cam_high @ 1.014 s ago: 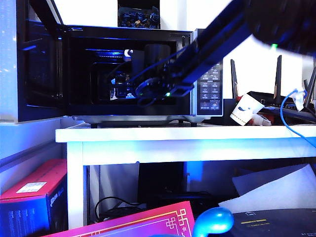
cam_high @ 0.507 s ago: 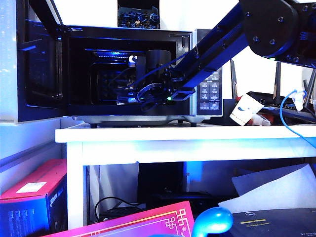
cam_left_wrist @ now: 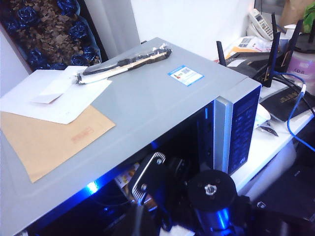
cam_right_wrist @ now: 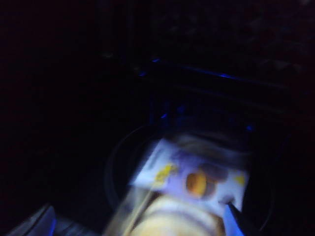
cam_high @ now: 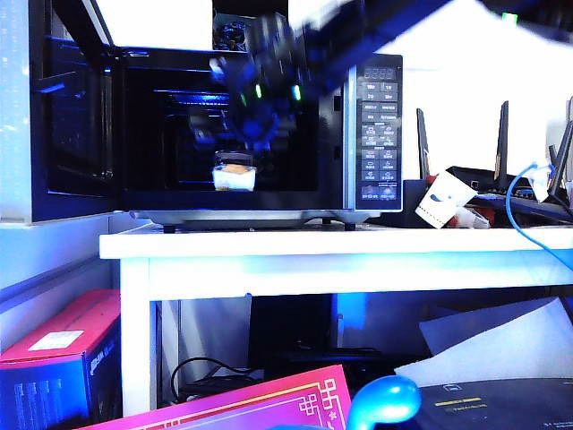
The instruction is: Open the microwave door, place the box of snacks from the top of the microwave inside, then close the microwave door.
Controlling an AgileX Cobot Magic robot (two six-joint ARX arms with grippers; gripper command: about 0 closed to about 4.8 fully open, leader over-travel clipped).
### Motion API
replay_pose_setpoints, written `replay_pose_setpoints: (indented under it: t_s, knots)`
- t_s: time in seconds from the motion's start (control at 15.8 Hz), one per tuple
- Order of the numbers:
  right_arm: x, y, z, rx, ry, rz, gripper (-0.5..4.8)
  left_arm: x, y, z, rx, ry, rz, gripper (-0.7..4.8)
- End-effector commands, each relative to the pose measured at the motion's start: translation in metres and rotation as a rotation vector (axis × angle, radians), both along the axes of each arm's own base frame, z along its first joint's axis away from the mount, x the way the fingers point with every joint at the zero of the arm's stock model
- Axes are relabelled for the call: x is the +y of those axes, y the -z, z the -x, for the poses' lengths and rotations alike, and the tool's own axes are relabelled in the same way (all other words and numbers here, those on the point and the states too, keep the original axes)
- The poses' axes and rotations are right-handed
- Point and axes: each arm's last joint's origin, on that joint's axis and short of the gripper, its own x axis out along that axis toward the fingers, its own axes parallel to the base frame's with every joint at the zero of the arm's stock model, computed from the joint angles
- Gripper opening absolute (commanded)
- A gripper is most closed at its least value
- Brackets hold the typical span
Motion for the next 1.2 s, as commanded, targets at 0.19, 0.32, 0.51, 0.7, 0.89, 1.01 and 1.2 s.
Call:
replay_pose_setpoints:
  t_s: [0.19, 0.32, 0.51, 0.7, 0.89, 1.01, 1.2]
  knots:
    - [-0.006, -0.016, 0.011, 0.073, 0.042, 0.065, 4.79, 0.001, -0.006, 0.002, -0.04, 0.0, 0.023, -0.06]
    - [-0.01, -0.019, 0.016, 0.122, 0.06, 0.104, 4.79, 0.001, -0.006, 0.002, -0.044, 0.0, 0.024, -0.07]
    - [-0.017, -0.035, 0.031, 0.217, 0.055, 0.166, 4.79, 0.001, -0.008, 0.002, -0.064, 0.0, 0.033, -0.07]
    - [-0.023, -0.037, 0.038, 0.288, 0.054, 0.207, 1.83, 0.001, -0.009, 0.002, -0.075, 0.0, 0.039, -0.06]
    - [-0.022, -0.025, 0.04, 0.384, -0.01, 0.211, 0.94, 0.001, -0.01, 0.002, -0.077, 0.0, 0.04, -0.06]
    - [-0.015, -0.01, 0.033, 0.387, -0.033, 0.168, 0.93, 0.001, -0.009, 0.002, -0.07, 0.0, 0.036, -0.07]
    - [-0.01, 0.002, 0.026, 0.368, -0.052, 0.146, 0.9, 0.001, -0.007, 0.003, -0.047, 0.0, 0.026, -0.06]
